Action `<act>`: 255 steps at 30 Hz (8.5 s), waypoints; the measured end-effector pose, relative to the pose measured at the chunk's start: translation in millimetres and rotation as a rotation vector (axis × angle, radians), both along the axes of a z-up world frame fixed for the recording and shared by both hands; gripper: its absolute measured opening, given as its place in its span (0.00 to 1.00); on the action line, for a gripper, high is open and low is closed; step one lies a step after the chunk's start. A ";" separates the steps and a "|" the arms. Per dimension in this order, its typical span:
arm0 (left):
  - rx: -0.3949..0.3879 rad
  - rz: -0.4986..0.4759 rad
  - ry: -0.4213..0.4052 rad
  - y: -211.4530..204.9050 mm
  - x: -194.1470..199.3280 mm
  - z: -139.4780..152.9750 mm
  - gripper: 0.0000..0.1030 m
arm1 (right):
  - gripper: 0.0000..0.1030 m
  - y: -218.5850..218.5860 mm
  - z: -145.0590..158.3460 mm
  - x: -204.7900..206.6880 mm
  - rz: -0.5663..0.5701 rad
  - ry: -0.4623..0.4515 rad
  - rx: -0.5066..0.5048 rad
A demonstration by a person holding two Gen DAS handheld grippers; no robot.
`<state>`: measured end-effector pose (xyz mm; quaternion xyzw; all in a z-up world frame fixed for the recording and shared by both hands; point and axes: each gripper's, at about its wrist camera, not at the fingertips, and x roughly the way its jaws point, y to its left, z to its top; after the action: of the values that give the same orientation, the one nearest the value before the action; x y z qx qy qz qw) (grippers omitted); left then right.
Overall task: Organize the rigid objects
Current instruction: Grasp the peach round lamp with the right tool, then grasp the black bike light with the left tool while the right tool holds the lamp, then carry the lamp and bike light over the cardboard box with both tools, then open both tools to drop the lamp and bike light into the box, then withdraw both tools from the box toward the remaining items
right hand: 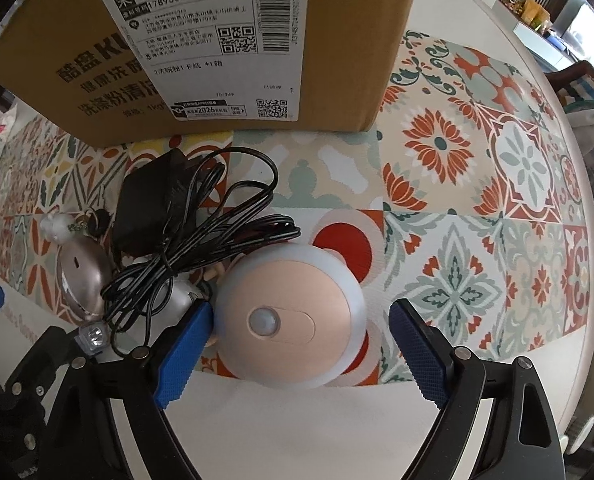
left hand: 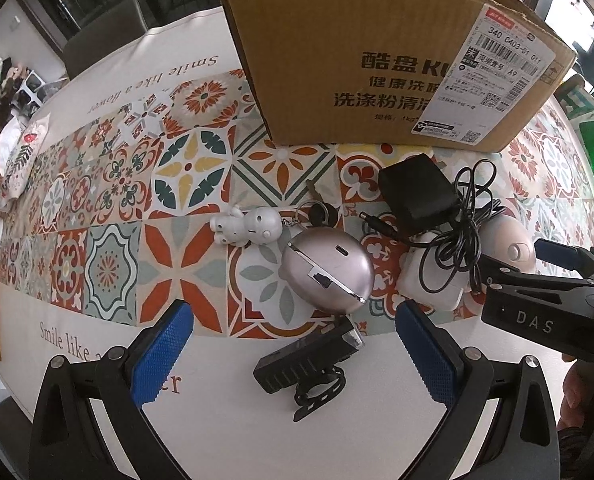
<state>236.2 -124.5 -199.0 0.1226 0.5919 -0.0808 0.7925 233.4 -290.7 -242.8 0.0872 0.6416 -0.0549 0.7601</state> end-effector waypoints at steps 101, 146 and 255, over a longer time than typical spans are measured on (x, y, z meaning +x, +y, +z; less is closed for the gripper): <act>-0.174 0.034 -0.114 30.9 -37.2 48.8 0.73 | 0.72 19.8 101.5 -78.2 0.003 -0.219 -0.007; -0.241 -0.129 -0.442 -8.2 34.4 197.8 0.73 | 0.72 -5.2 223.7 -12.7 -0.042 -0.555 -0.050; -0.051 0.053 -0.324 64.0 -21.6 117.8 1.00 | 0.85 47.3 160.5 -50.3 0.075 -0.444 -0.019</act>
<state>214.7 -60.5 -81.2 0.0983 0.4571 -0.0539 0.8823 183.1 -243.3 -82.4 0.0662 0.4610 -0.0120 0.8849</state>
